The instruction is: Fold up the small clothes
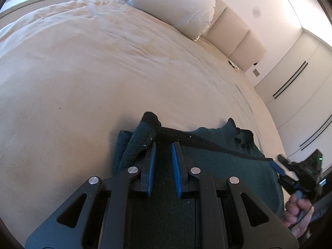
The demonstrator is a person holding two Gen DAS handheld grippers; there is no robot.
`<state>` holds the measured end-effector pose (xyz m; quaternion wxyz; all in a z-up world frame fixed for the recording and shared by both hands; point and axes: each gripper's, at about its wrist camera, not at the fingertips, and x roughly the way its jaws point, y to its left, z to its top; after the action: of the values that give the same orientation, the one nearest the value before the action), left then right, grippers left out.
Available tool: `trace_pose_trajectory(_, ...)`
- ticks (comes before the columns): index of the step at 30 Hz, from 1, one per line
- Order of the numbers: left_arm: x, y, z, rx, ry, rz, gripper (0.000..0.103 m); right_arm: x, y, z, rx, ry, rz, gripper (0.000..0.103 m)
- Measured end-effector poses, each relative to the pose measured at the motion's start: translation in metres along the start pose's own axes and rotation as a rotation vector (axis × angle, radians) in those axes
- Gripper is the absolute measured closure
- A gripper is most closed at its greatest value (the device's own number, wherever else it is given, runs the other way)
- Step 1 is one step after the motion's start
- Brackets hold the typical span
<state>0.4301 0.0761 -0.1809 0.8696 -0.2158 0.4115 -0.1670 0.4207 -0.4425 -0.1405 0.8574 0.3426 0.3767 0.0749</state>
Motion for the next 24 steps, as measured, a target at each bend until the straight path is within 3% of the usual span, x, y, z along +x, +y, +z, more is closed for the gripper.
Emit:
trace_pose_trajectory(1,0.000,0.000,0.000,0.002,0.000,-0.001,0.086,0.002,-0.013,-0.001,0.028,-0.008,0.001,0.078)
trace_pose_trajectory(2,-0.001,0.000,-0.001,0.003,-0.001,-0.003,0.086,-0.002,-0.035,-0.002,0.087,-0.014,0.027,0.100)
trace_pose_trajectory(5,-0.003,0.004,-0.002,-0.010,-0.003,-0.022,0.086,-0.028,-0.066,0.001,0.152,-0.050,0.040,0.103)
trace_pose_trajectory(7,-0.006,0.008,-0.001,-0.028,0.002,-0.039,0.086,-0.054,-0.073,0.001,0.142,-0.079,-0.020,0.098)
trace_pose_trajectory(9,-0.014,0.007,-0.002,-0.029,0.009,-0.032,0.086,-0.092,-0.082,0.002,0.138,-0.117,-0.048,0.064)
trace_pose_trajectory(11,-0.029,0.003,-0.006,-0.027,0.011,-0.010,0.086,-0.132,-0.089,-0.004,0.110,-0.158,-0.055,0.051)
trace_pose_trajectory(15,-0.067,-0.002,-0.025,-0.012,0.012,0.026,0.083,-0.165,-0.094,-0.015,0.024,-0.112,-0.116,0.051)
trace_pose_trajectory(16,-0.077,-0.003,-0.032,-0.003,0.014,0.038,0.075,-0.165,-0.092,-0.016,-0.001,-0.091,-0.132,0.051)
trace_pose_trajectory(17,-0.083,-0.004,-0.037,0.006,0.015,0.045,0.056,-0.164,-0.091,-0.020,-0.029,-0.068,-0.143,0.051)
trace_pose_trajectory(19,-0.098,-0.008,-0.052,0.028,0.001,0.060,0.032,-0.156,-0.089,-0.020,-0.042,-0.040,-0.153,0.051)
trace_pose_trajectory(21,-0.110,-0.012,-0.067,0.069,-0.004,0.081,0.031,-0.149,-0.088,-0.025,-0.036,-0.015,-0.148,0.051)
trace_pose_trajectory(24,-0.114,-0.017,-0.084,0.120,0.029,0.089,0.031,-0.131,-0.076,-0.037,-0.091,0.038,-0.219,0.051)
